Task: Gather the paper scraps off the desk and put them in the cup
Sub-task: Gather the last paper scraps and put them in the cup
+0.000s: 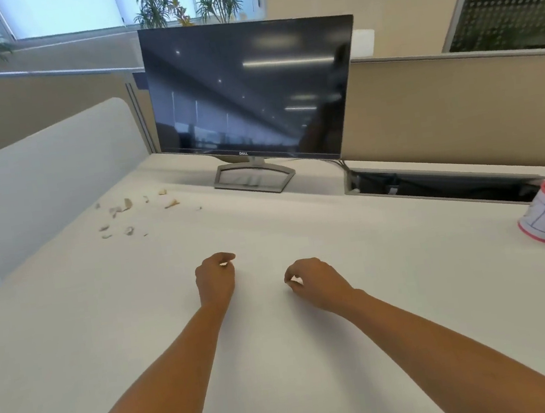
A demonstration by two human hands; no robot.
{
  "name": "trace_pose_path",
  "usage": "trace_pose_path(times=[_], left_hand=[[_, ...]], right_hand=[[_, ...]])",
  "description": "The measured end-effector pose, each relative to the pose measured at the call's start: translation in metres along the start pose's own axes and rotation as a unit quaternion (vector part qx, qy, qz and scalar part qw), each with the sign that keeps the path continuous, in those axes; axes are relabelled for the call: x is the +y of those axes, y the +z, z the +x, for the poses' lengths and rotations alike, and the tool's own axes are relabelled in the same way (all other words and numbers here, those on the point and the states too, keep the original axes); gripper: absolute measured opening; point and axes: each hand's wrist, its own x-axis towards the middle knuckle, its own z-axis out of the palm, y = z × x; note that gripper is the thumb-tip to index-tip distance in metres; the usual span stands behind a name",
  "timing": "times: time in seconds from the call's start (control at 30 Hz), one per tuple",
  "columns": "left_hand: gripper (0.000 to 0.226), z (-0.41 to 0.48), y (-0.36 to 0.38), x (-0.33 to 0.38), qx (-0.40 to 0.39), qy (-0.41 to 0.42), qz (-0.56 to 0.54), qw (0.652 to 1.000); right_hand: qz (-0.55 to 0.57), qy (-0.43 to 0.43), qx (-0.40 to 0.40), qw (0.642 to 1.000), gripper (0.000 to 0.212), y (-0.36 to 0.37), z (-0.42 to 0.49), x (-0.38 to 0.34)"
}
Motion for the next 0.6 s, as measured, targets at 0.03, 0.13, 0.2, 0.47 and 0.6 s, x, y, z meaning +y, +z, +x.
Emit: trace_pose_path(times=[0.03,0.13,0.2,0.47,0.6], left_hand=[[0.033,0.010,-0.014,-0.009,0.019,-0.008,0.001,1.000],[0.036,0.039,-0.056,-0.037,0.066,-0.039,0.006,0.997],[0.033,0.058,-0.081,-0.055,0.093,-0.048,0.012,0.994],[0.063,0.131,-0.141,-0.112,0.091,-0.074,0.146,0.982],[0.088,0.161,-0.143,-0.122,0.036,-0.091,0.171,0.980]], right_hand=[[0.000,-0.005,-0.003,1.000,0.025,0.005,0.009,-0.011],[0.008,-0.017,-0.005,1.000,0.024,0.020,0.034,-0.039],[0.018,-0.026,-0.004,1.000,0.025,0.030,0.050,-0.055],[0.024,-0.018,-0.040,0.999,0.033,0.059,0.111,-0.095],[0.027,0.008,-0.054,0.998,0.042,0.068,0.136,-0.103]])
